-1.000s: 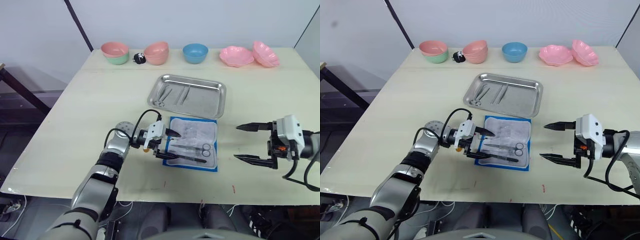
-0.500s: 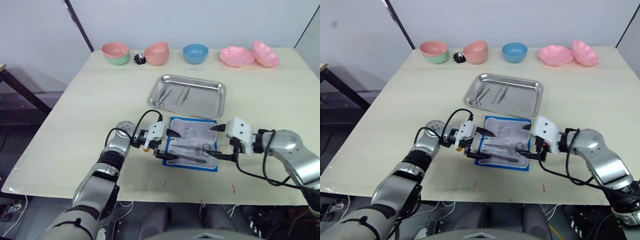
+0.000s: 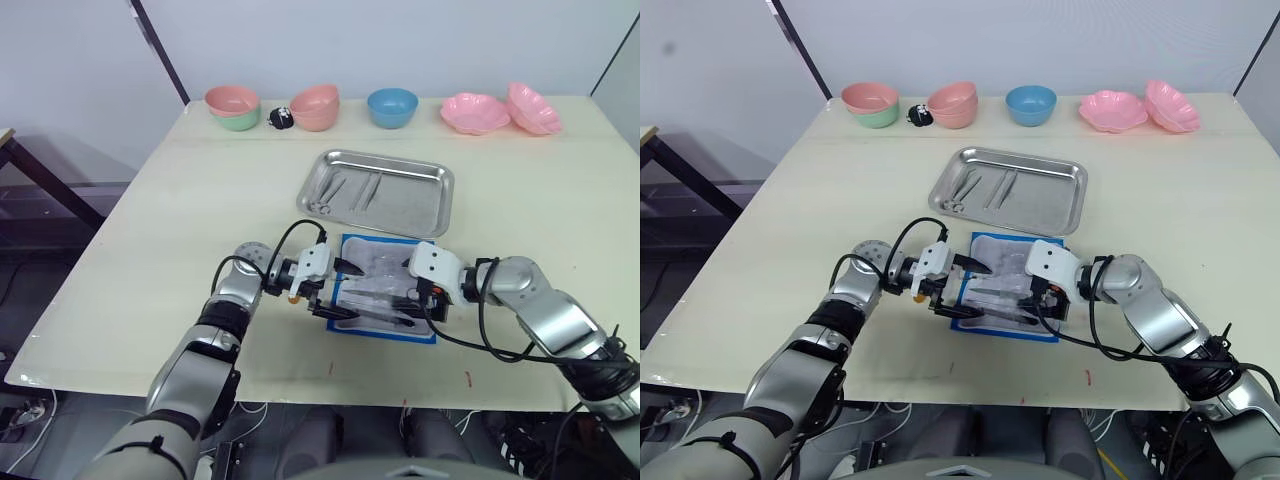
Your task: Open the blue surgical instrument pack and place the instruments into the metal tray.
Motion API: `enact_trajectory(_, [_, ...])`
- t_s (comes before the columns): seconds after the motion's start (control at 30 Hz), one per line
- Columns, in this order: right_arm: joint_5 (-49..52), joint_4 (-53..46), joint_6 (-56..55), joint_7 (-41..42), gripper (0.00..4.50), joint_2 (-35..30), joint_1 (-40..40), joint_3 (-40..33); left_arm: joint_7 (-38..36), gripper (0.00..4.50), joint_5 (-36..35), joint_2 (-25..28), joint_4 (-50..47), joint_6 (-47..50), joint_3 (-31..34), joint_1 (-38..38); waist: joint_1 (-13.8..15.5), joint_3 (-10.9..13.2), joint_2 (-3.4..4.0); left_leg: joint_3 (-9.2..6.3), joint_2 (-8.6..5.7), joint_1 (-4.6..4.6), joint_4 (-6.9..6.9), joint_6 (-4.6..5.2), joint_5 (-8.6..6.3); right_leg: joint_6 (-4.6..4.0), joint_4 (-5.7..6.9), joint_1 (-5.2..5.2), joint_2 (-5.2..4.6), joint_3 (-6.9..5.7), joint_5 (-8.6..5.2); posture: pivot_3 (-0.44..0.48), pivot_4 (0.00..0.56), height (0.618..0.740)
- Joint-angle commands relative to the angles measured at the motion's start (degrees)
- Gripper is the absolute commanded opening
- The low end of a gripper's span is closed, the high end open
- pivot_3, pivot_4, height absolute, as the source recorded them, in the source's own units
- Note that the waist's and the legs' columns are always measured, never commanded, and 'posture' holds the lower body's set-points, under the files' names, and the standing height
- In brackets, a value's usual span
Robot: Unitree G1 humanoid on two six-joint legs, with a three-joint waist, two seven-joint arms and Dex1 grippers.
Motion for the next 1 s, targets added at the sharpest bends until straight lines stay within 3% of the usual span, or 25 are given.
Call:
enact_trajectory(0.03, [-1.1, -0.2, -0.9, 1.4, 4.22, -0.1, -0.7, 0.7, -0.2, 4.5, 4.4, -1.5, 7.2, 0.1, -3.6, 3.8, 0.0, 0.0, 0.04, 0.0, 0.0, 0.0, 0.0, 0.0, 0.0, 0.0, 0.0, 0.0, 0.0, 0.0, 0.0, 0.0, 0.15, 0.74])
enact_trajectory(0.17, [-1.3, -0.3, -0.3, 3.5, 2.85, -0.3, -1.0, 1.4, -0.9, 4.5, 4.2, -2.3, 9.0, -2.3, -3.1, 3.9, -0.1, -0.1, 0.08, -0.01, -0.01, 0.01, 0.0, 0.0, 0.0, 0.05, -0.01, 0.01, -0.01, -0.01, -0.03, 0.0, 0.15, 0.74])
enact_trajectory(0.23, [-1.0, -0.7, 0.5, 4.5, 2.46, -0.6, -0.9, 1.8, -1.1, 4.5, 4.3, -2.6, 9.6, -3.2, -3.0, 4.1, -0.1, -0.1, 0.09, -0.01, -0.01, 0.01, -0.01, 0.0, 0.0, 0.06, -0.01, 0.01, -0.01, -0.01, -0.03, 0.0, 0.15, 0.74])
enact_trajectory(0.27, [-1.0, -0.8, 0.8, 4.8, 1.85, -0.8, -0.8, 1.9, -1.2, 4.5, 4.3, -2.7, 9.8, -3.5, -2.9, 4.2, -0.1, -0.1, 0.11, -0.01, -0.01, 0.01, -0.01, 0.0, 0.0, 0.06, -0.01, 0.01, -0.01, -0.01, -0.04, 0.0, 0.15, 0.74])
enact_trajectory(0.43, [-1.5, -1.1, 1.6, 5.7, 0.02, -0.3, -0.7, 2.4, -1.4, 4.5, 4.4, -3.5, 11.2, -5.2, -2.4, 4.7, -0.1, -0.3, 0.18, -0.01, -0.02, 0.03, -0.01, 0.0, 0.0, 0.08, -0.02, 0.03, -0.02, -0.01, -0.05, 0.0, 0.15, 0.74])
enact_trajectory(1.0, [-3.4, -8.1, 11.0, 8.3, 0.02, -1.5, -7.2, 6.7, 0.2, 4.5, 6.6, -4.8, 13.2, -5.8, -3.4, 5.2, 0.0, -0.5, 0.32, -0.17, -0.25, 0.04, -0.04, 0.0, 0.0, 0.27, -0.04, 0.1, -0.25, -0.15, -0.16, 0.0, 0.15, 0.74])
